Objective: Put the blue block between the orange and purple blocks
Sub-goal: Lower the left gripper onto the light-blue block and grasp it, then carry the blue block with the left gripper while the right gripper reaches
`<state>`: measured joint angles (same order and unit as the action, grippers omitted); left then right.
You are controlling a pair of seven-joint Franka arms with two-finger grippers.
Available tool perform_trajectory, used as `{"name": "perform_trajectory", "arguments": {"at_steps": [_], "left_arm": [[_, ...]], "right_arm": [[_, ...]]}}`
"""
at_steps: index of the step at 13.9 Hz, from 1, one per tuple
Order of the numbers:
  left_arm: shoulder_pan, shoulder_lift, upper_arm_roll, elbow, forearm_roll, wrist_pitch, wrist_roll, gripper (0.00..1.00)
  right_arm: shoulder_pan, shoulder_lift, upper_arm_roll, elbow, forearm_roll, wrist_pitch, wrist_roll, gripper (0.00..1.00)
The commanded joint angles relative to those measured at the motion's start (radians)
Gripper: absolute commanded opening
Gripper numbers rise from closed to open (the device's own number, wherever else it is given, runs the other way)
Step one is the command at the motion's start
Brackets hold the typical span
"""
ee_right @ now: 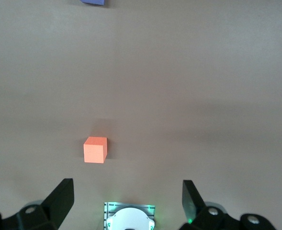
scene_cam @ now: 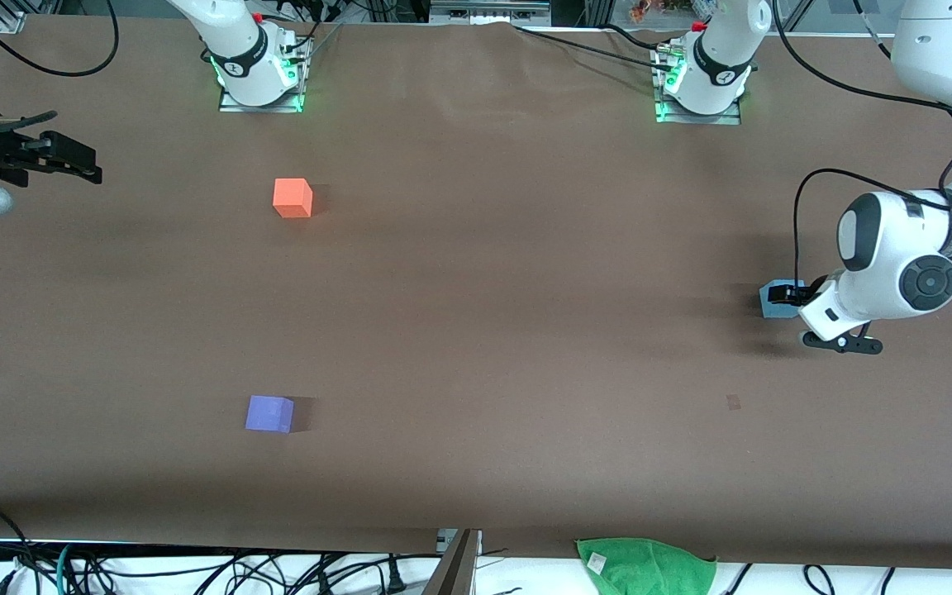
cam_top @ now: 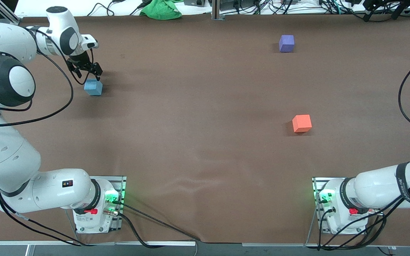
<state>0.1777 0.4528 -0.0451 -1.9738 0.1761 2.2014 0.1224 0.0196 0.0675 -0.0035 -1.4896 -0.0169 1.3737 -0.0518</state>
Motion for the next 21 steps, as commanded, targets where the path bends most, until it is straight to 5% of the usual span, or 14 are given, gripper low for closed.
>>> {"name": "perform_trajectory", "arguments": {"at_steps": [1, 5, 7, 10, 14, 17, 21], "left_arm": [[0.029, -0.014, -0.009, -0.065, 0.013, 0.093, -0.001, 1.0], [0.032, 0.018, -0.009, -0.097, 0.013, 0.19, -0.001, 0.95], [0.032, 0.018, -0.009, -0.106, 0.011, 0.187, -0.007, 0.5], [0.029, 0.001, -0.016, -0.102, 0.011, 0.169, -0.043, 0.26], [0.019, -0.055, -0.093, -0.044, 0.011, 0.0, -0.088, 0.26], [0.019, -0.062, -0.229, 0.059, 0.008, -0.207, -0.206, 0.28], [-0.015, -0.03, -0.474, 0.136, 0.006, -0.241, -0.534, 0.28]], "right_arm": [[-0.001, -0.003, -0.001, 0.0, 0.014, 0.005, -0.005, 1.0], [-0.001, -0.002, -0.001, 0.0, 0.014, 0.005, -0.005, 1.0], [-0.001, 0.001, -0.001, 0.0, 0.014, 0.005, -0.005, 1.0], [-0.001, 0.001, -0.003, 0.0, 0.014, 0.007, -0.005, 1.0], [-0.001, 0.003, -0.001, 0.0, 0.014, 0.007, -0.005, 1.0], [-0.001, 0.001, -0.001, 0.0, 0.014, 0.007, -0.005, 1.0], [-0.003, 0.005, -0.003, 0.0, 0.014, 0.007, -0.008, 1.0]]}}
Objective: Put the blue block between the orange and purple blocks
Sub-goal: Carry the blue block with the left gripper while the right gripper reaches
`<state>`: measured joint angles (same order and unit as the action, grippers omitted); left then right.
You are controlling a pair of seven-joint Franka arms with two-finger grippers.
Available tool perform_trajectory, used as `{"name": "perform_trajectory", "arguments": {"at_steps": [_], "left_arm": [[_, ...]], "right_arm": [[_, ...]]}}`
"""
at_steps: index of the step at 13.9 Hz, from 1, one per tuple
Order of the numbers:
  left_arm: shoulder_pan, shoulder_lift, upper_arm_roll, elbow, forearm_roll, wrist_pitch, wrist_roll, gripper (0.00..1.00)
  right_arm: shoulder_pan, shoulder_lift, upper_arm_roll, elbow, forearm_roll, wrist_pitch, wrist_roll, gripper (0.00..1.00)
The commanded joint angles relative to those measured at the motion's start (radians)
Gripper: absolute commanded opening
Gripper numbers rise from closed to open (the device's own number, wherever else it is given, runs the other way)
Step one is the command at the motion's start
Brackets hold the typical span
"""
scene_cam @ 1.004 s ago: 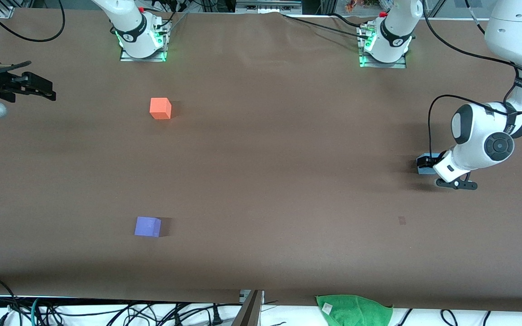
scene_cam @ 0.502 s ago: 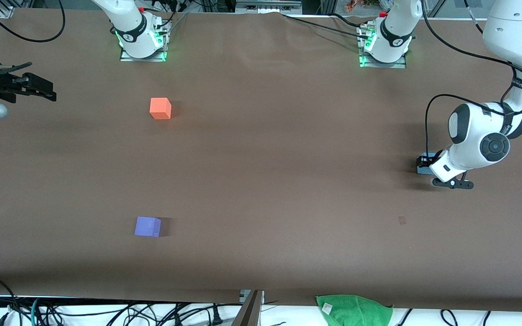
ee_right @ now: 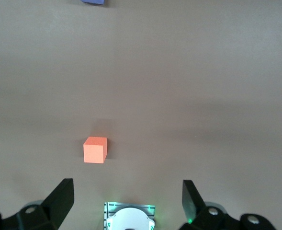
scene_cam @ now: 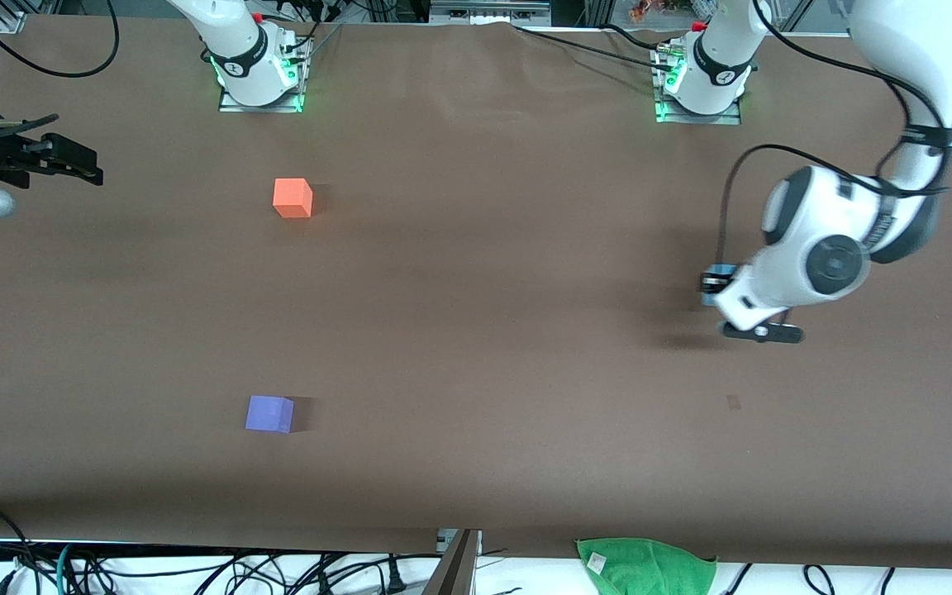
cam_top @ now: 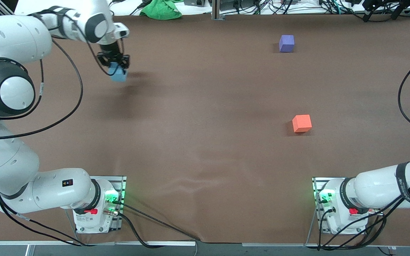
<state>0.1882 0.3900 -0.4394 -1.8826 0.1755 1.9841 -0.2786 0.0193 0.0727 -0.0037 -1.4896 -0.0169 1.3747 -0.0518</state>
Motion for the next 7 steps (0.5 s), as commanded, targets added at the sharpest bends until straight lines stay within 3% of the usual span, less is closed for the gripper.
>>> {"name": "perform_trajectory", "arguments": {"at_steps": [1, 5, 7], "left_arm": [[-0.06, 0.068, -0.096, 0.074, 0.006, -0.019, -0.18, 0.28], [-0.277, 0.271, -0.094, 0.29, -0.018, -0.011, -0.345, 0.27], [-0.353, 0.355, -0.09, 0.333, -0.007, 0.072, -0.369, 0.27]], "right_arm": [[-0.001, -0.001, -0.001, 0.002, 0.014, 0.006, -0.008, 1.0], [-0.002, 0.002, -0.002, 0.002, 0.012, 0.023, 0.001, 1.0], [-0.002, 0.006, -0.002, 0.002, 0.027, 0.041, -0.002, 1.0]]}}
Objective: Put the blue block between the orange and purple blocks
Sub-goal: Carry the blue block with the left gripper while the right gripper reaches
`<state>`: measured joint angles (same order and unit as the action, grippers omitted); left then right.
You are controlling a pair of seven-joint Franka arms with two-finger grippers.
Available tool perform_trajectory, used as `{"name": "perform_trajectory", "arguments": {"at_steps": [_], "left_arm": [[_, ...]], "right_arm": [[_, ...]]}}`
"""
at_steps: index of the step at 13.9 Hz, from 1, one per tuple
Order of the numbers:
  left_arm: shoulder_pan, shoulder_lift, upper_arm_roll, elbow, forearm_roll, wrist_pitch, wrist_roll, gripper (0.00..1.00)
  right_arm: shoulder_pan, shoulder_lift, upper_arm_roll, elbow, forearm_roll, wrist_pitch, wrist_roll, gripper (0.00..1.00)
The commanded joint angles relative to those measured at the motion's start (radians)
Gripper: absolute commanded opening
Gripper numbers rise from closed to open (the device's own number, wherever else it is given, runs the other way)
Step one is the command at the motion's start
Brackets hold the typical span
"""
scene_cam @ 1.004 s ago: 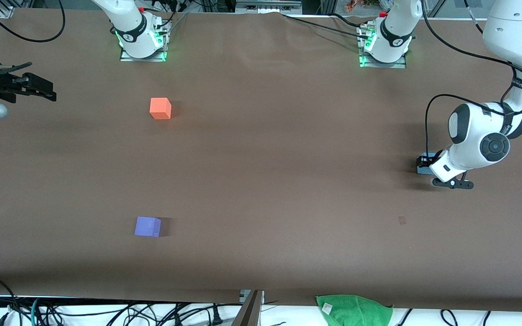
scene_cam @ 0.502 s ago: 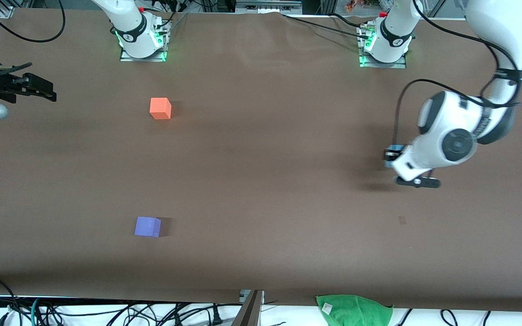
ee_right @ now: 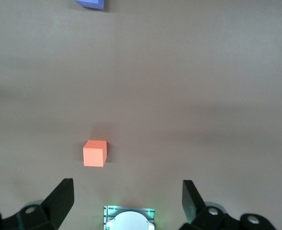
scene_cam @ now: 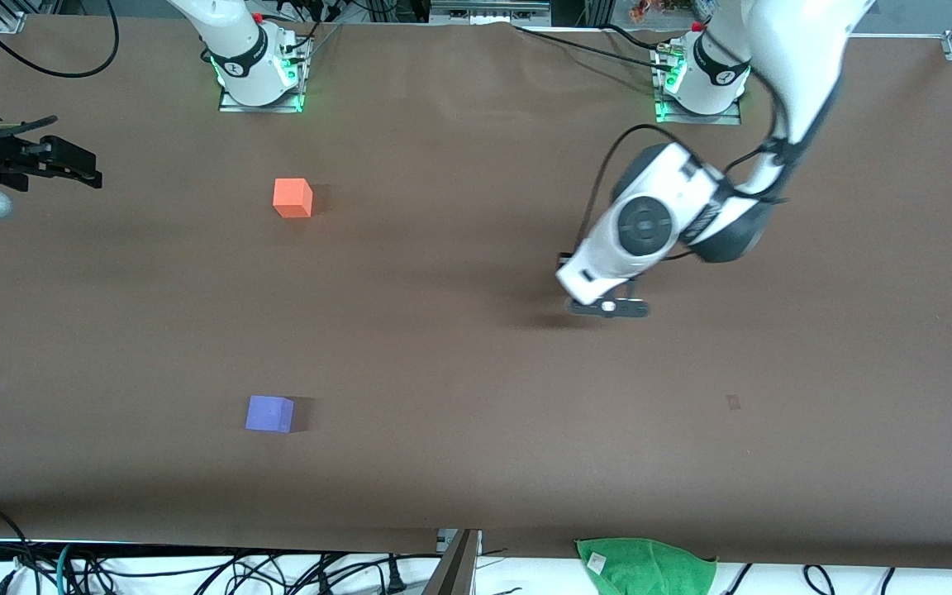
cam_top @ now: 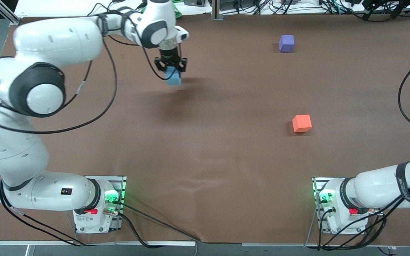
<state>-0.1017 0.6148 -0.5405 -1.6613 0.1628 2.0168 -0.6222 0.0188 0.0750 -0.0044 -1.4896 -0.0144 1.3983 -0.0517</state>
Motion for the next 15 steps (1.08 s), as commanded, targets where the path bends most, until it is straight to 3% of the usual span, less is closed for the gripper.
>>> {"name": "perform_trajectory", "arguments": {"at_steps": [1, 5, 7, 8, 9, 10, 15], "left_arm": [[-0.096, 0.141, 0.022, 0.109, 0.007, 0.098, -0.042, 0.27], [-0.173, 0.191, 0.083, 0.104, 0.009, 0.18, -0.088, 0.29], [-0.202, 0.195, 0.102, 0.107, 0.009, 0.184, -0.148, 0.38], [-0.216, 0.197, 0.109, 0.109, 0.008, 0.184, -0.157, 0.47], [-0.22, 0.197, 0.116, 0.109, 0.008, 0.184, -0.159, 0.82], [-0.217, 0.195, 0.116, 0.11, 0.009, 0.184, -0.159, 1.0], [-0.173, 0.097, 0.114, 0.114, 0.0, 0.126, -0.159, 1.0]], "right_arm": [[-0.002, 0.003, -0.003, 0.002, 0.052, 0.018, -0.01, 1.0], [0.0, 0.032, -0.003, 0.0, 0.064, 0.034, -0.011, 1.0], [0.003, 0.035, -0.002, -0.005, 0.065, 0.051, -0.008, 1.0], [0.004, 0.037, -0.002, -0.005, 0.064, 0.051, -0.008, 1.0], [0.004, 0.041, 0.0, -0.006, 0.064, 0.053, -0.005, 1.0], [0.003, 0.063, 0.0, -0.003, 0.065, 0.053, -0.005, 1.0], [0.019, 0.084, 0.001, -0.005, 0.06, 0.054, -0.002, 1.0]]}}
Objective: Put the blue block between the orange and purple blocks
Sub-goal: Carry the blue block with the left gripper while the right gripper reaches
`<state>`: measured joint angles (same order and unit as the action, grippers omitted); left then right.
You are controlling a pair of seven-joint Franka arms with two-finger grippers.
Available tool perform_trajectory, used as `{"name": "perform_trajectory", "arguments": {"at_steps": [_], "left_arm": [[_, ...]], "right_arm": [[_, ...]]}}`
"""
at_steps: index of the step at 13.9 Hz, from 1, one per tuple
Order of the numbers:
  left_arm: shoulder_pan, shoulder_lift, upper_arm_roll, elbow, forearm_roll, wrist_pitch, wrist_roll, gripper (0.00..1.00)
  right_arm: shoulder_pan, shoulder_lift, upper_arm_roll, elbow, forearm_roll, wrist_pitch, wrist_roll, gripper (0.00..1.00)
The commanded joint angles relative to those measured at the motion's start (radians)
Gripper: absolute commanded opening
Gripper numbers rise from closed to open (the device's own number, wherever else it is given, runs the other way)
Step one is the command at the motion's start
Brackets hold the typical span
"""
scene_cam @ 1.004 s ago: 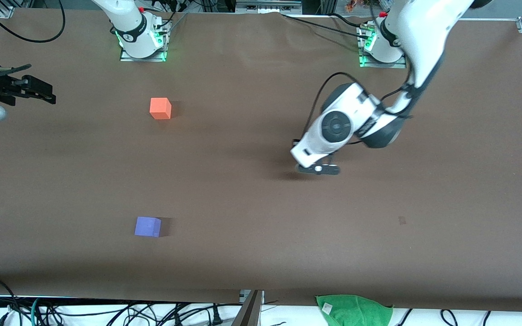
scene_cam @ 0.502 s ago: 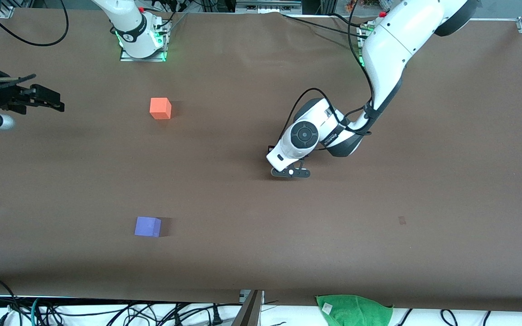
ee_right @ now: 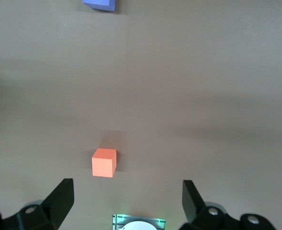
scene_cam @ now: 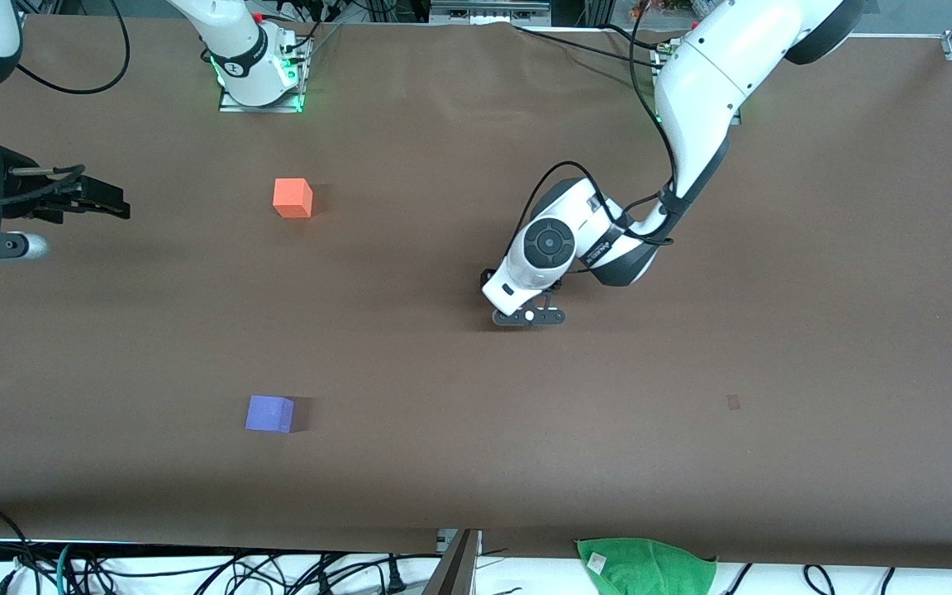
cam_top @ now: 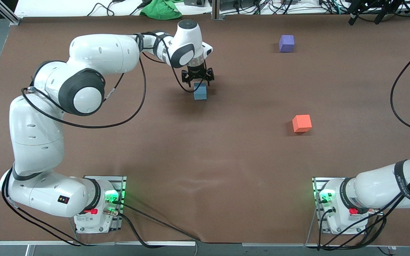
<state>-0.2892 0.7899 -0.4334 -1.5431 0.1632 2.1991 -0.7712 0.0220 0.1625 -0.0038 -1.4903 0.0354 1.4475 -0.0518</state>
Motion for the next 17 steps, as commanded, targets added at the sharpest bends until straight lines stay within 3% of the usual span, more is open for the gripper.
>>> {"name": "perform_trajectory", "arguments": {"at_steps": [1, 5, 10, 17], "left_arm": [[0.03, -0.09, 0.007, 0.0, 0.002, -0.058, -0.01, 1.0], [0.108, -0.181, 0.012, 0.04, 0.009, -0.136, -0.003, 1.0], [0.258, -0.23, 0.027, 0.113, 0.038, -0.189, 0.068, 1.0], [0.343, -0.262, 0.035, 0.259, 0.07, -0.427, 0.447, 1.0]], "right_arm": [[0.039, 0.005, 0.001, -0.004, 0.008, 0.007, 0.0, 1.0], [0.126, 0.041, 0.001, -0.004, 0.012, 0.034, 0.056, 1.0], [0.314, 0.117, 0.001, -0.001, 0.014, 0.114, 0.338, 1.0], [0.591, 0.29, 0.001, 0.001, 0.011, 0.453, 0.757, 1.0]]}}
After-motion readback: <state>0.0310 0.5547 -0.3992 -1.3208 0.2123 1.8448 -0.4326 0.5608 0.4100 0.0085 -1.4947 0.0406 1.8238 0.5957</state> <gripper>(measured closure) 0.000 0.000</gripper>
